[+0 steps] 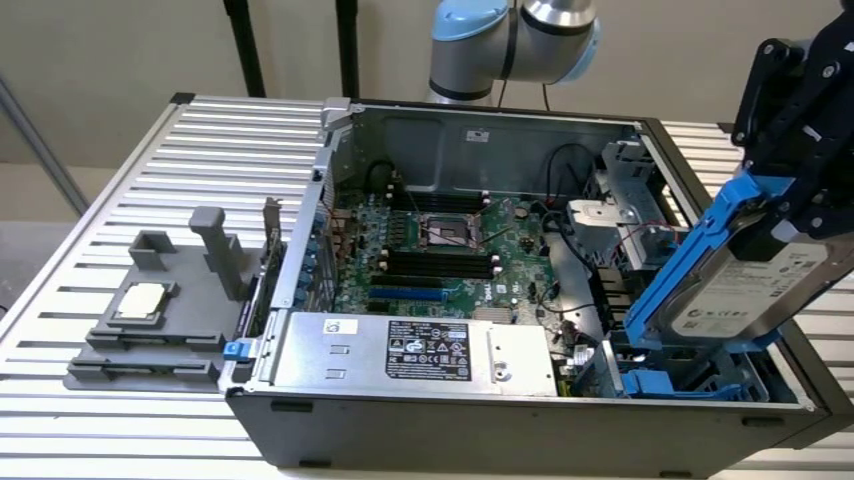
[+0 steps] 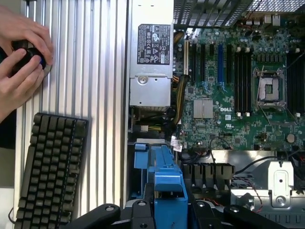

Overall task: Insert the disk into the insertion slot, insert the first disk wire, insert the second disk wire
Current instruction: 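Insert the first disk wire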

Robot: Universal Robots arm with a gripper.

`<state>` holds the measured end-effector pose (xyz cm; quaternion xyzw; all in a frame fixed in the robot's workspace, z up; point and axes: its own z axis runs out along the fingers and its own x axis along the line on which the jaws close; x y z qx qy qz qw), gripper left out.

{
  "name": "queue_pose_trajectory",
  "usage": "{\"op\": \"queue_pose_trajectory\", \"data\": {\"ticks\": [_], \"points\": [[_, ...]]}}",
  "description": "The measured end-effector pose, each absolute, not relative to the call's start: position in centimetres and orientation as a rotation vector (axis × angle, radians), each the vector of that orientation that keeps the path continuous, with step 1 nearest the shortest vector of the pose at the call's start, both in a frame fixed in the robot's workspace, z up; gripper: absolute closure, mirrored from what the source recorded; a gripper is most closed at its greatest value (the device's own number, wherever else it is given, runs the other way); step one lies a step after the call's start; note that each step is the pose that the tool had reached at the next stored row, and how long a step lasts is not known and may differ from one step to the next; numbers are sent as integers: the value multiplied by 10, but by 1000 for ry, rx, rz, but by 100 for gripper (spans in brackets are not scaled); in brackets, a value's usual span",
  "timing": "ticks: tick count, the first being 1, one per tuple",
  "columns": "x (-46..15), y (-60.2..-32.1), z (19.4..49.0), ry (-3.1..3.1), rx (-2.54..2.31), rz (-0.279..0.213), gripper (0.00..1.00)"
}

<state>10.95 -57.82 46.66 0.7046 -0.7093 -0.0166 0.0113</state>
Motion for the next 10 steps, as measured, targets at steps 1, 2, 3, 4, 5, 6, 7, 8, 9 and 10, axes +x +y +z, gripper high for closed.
{"op": "queue_pose_trajectory", "data": {"ticks": [1,2,3,4,5,6,7,8,9,10], "points": [[110,-578,466,-2212,2199,-53,68],[111,-578,464,-2213,2199,-54,68],[111,-578,463,-2213,2201,-56,68],[112,-578,463,-2214,2202,-58,68],[112,-578,461,-2215,2203,-61,68],[112,-578,461,-2216,2205,-64,68],[112,-579,460,-2218,2207,-68,68],[112,-580,459,-2219,2209,-73,68],[112,-582,458,-2221,2211,-77,68],[112,-584,457,-2222,2212,-81,68]]}}
